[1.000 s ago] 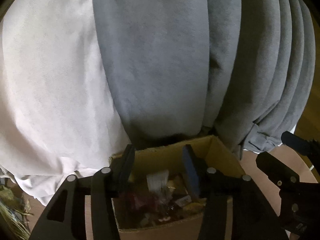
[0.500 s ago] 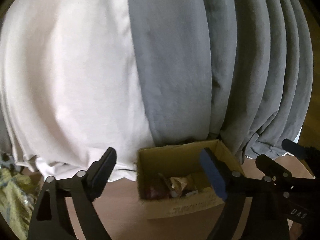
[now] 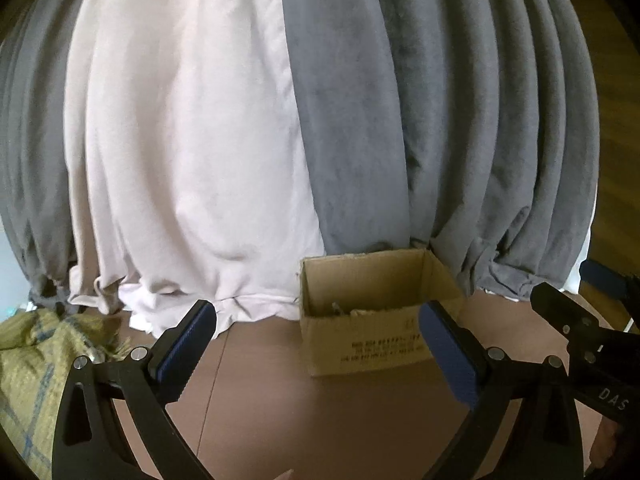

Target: Organize snacks

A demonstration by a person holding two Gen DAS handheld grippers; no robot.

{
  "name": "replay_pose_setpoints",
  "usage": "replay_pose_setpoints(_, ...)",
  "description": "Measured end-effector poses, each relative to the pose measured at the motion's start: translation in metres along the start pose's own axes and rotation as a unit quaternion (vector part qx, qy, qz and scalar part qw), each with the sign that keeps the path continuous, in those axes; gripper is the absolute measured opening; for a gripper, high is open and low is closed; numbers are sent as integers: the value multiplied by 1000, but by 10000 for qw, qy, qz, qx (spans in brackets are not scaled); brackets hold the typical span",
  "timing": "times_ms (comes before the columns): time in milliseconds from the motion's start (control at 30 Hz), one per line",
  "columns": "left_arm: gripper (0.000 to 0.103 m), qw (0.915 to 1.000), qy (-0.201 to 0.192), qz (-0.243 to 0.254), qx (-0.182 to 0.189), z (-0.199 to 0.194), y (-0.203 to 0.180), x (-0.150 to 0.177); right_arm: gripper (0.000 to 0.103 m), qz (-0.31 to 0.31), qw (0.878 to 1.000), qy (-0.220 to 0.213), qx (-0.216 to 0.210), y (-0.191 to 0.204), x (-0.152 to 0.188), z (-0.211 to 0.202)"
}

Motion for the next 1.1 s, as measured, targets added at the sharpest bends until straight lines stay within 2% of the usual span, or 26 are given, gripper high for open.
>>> replay_pose_setpoints(233,103,9999,114,22,-6,-47,2,27,83,-31,9998,180,-21,2,21,-43)
replay_pose_setpoints(467,103,9999,91,-13,-56,-86,4,42,83,-99,9998,161,-79,4,33,-83)
replay_pose_setpoints(600,103,9997,6,100,-216,-108,5,49,83,-89,9998,136,-123,5,38,-100)
replay_pose_setpoints(1100,103,9989,-121,-16,-451,-151,6,58,83,-129,9993,87,-328,9,48,-137)
Point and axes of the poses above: each gripper's, at about its wrist camera, not at the fingertips, and z roughly the way its jaws point, y to its left, x to its underside, the point moved 7 cm from there along z, roughly the way its jaws point, and after that the axes turned 4 degrees about -y, right-handed, at the moved point
